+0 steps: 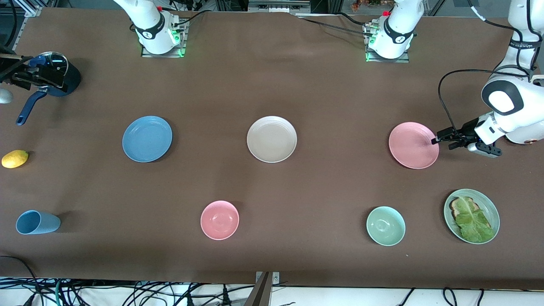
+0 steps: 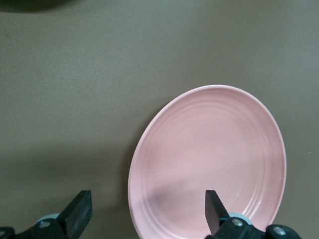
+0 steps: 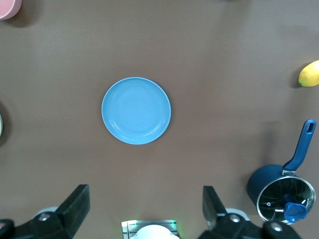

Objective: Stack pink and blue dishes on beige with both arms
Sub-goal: 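Lower the left gripper and close it on the pink plate rim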

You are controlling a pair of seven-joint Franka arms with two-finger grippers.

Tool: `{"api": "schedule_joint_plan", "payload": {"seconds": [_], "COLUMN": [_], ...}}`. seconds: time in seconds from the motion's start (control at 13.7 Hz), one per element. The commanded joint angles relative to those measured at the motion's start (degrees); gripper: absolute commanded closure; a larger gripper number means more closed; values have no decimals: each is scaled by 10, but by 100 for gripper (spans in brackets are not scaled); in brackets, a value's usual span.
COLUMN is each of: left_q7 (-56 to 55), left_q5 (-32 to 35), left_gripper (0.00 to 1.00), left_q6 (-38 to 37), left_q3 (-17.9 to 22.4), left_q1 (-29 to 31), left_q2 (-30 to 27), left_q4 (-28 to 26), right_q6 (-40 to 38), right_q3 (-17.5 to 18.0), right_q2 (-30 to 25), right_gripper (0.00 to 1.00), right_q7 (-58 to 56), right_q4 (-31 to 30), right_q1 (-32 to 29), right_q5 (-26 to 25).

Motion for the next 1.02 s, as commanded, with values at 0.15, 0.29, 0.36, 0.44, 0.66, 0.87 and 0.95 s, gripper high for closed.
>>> {"api": "schedule_joint_plan", "payload": {"seconds": [0.15, 0.29, 0.36, 0.44, 0.66, 0.87, 0.95], "left_q7": [24, 24, 24, 24, 24, 23, 23], "left_q5": [-10, -13, -15, -16, -18, -18, -18], "left_gripper": [0, 0, 0, 1, 1, 2, 2], "left_q6": [34, 42, 42, 42, 59, 60, 60], "left_q3": [6, 6, 6, 6, 5, 5, 5], "left_q1": [-8, -9, -9, -9, -10, -12, -13], "left_q2": [-10, -8, -7, -2, 13, 16, 16], "left_q4": [-31, -33, -32, -31, -24, -17, -16], "right_q6": [-4, -4, -4, -4, -4, -4, -4], "right_q3": [1, 1, 1, 1, 1, 2, 1], "right_q2": [-2, -2, -2, -2, -2, -2, -2], "right_gripper": [0, 0, 0, 0, 0, 0, 0], "right_q7": [-10, -10, -10, -10, -10, -10, -10], "right_q4": [-2, -1, -2, -2, -2, -2, -2], "right_q1": [-6, -6, -6, -6, -6, -6, -6], "right_q5": [10, 10, 10, 10, 10, 10, 10]}}
